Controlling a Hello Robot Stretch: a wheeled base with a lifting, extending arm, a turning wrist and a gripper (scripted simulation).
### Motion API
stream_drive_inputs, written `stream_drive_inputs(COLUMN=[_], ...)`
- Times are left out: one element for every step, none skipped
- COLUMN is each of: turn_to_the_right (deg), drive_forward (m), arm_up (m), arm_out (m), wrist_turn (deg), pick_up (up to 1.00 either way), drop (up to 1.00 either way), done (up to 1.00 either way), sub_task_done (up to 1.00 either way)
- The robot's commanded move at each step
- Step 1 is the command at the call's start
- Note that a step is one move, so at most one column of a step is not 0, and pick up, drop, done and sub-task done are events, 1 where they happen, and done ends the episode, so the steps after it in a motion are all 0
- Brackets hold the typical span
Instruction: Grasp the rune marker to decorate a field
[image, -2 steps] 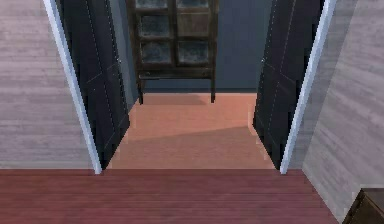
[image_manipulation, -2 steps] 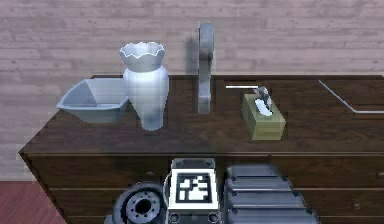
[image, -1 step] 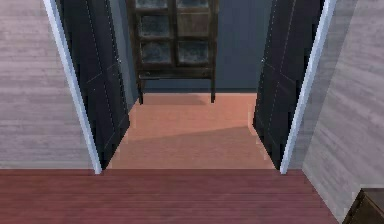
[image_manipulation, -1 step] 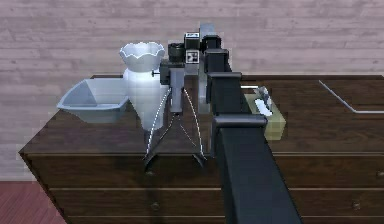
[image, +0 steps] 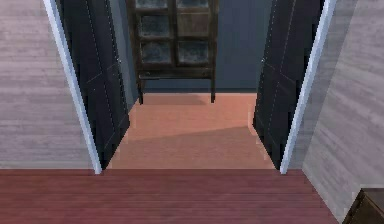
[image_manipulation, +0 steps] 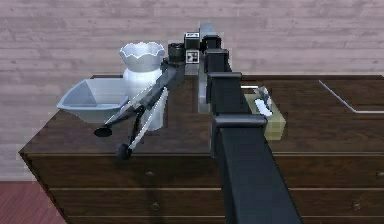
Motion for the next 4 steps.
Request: stream_drive_inputs(turn_to_the_right=[0.0,0.0,0.0,0.0], drive_forward=[0.00,0.00,0.00,0.00], arm_up=[0.00,0.00,0.00,0.00], arm_out=[0.00,0.00,0.00,0.00], wrist_turn=[45.0,45.0,45.0,18.0], pick_up=[0.00,0.00,0.00,0.00], drop=[0.00,0.00,0.00,0.00], done=[0.00,0.00,0.00,0.00], sub_task_done=[0.00,0.00,0.00,0.00])
